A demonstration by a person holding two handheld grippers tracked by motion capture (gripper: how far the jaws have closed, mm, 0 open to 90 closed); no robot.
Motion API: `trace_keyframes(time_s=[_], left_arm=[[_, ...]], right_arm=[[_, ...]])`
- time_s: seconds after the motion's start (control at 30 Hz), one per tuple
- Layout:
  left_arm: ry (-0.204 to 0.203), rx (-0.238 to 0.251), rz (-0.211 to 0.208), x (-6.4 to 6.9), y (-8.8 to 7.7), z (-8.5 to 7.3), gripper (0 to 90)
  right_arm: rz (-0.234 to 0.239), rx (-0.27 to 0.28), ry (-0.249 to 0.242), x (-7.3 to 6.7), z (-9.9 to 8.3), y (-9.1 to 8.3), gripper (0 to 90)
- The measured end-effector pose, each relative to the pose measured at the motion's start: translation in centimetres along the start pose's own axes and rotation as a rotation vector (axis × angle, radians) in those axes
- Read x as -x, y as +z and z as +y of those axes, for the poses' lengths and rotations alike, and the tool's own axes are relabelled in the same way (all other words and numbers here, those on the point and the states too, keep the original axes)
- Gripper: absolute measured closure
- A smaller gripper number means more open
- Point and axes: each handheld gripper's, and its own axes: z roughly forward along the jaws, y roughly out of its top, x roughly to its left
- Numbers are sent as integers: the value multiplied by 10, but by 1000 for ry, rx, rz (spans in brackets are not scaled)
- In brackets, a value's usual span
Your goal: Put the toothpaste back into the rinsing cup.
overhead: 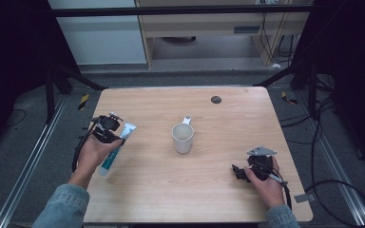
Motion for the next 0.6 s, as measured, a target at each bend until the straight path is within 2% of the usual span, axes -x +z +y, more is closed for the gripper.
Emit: trace_keyframes(time_s=[0.6], left_arm=[[23,60,-19,20,-10,20,779]], right_arm=[[1,0,0,0,0,0,6]])
